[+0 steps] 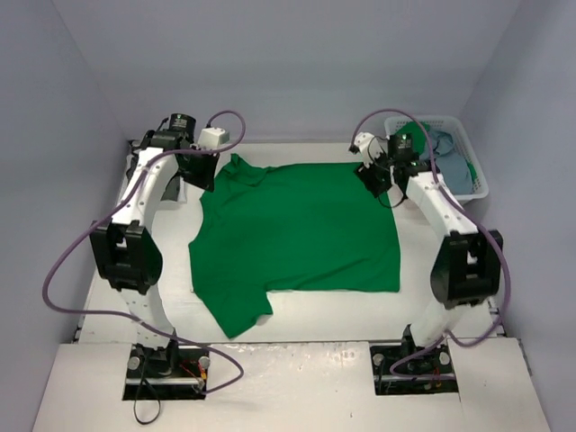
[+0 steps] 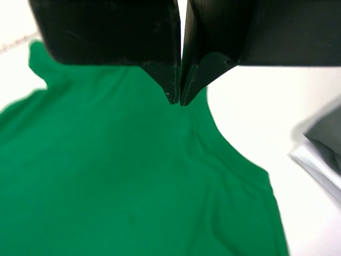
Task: Fold and stack the t-shirts
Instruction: Grap the side of the flattened tshirt furthest away from the robot with both arms
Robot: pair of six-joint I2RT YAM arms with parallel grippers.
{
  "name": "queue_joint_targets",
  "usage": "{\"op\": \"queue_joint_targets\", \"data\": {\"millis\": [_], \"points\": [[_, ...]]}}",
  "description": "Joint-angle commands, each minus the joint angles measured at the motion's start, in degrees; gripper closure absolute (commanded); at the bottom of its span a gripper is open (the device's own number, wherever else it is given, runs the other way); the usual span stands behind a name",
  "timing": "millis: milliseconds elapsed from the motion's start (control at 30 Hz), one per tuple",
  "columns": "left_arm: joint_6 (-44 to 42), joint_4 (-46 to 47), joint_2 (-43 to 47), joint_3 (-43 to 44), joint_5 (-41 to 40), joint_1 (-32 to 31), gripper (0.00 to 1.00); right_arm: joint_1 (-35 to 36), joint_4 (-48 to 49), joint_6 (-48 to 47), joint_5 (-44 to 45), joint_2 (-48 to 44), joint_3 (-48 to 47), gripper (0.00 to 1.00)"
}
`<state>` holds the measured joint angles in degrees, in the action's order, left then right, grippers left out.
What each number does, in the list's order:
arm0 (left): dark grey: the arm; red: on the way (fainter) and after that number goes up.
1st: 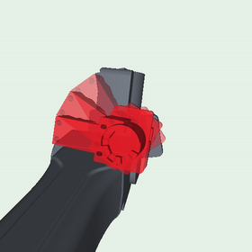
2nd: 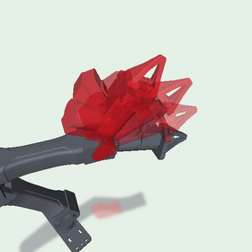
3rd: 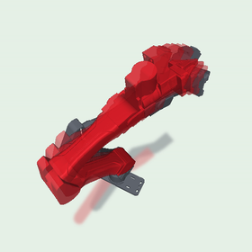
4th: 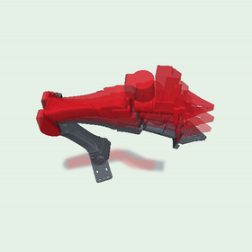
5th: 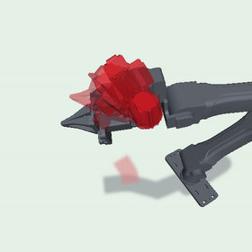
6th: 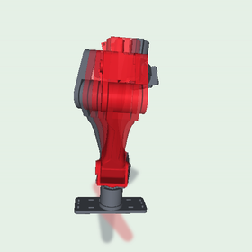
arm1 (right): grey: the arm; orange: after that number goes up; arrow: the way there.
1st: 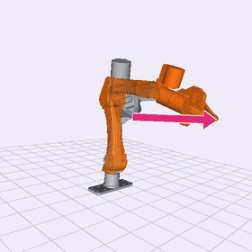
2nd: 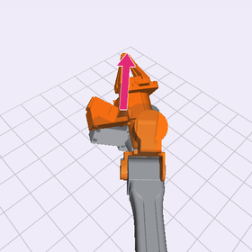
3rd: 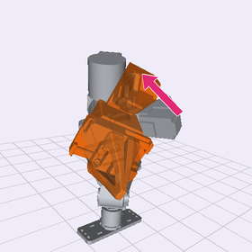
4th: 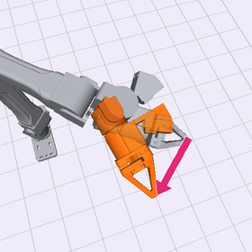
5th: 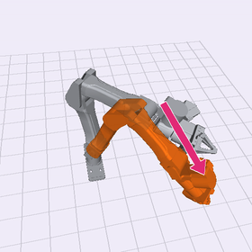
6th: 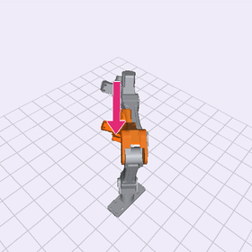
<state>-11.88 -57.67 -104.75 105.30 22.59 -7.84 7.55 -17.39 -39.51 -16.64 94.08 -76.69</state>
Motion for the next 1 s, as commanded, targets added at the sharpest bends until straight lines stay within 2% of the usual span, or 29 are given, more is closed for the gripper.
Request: {"op": "queue_joint_targets", "data": {"millis": [0,200,367,633,967], "points": [[0.55,4.31,-2.90,4.56,-2.81,-0.34,1.00,-1.66,7.63,2.33,2.32,8.18,-6.60,0.53],[-1.21,8.79,-6.69,7.91,-4.13,-0.69,1.00,-5.26,9.92,3.55,-0.40,22.79,-18.48,0.52],[-1.04,8.80,-9.42,9.84,-3.87,-0.69,1.00,-7.29,10.09,5.84,-1.72,32.28,-28.93,0.52],[-1.30,12.67,-10.65,9.05,-3.87,-1.04,1.00,-9.04,13.34,8.04,-2.25,37.92,-34.49,0.52],[-1.13,11.62,-14.25,11.69,-3.87,-1.57,1.00,-9.75,13.43,10.06,-2.95,46.27,-43.72,0.49]]}}
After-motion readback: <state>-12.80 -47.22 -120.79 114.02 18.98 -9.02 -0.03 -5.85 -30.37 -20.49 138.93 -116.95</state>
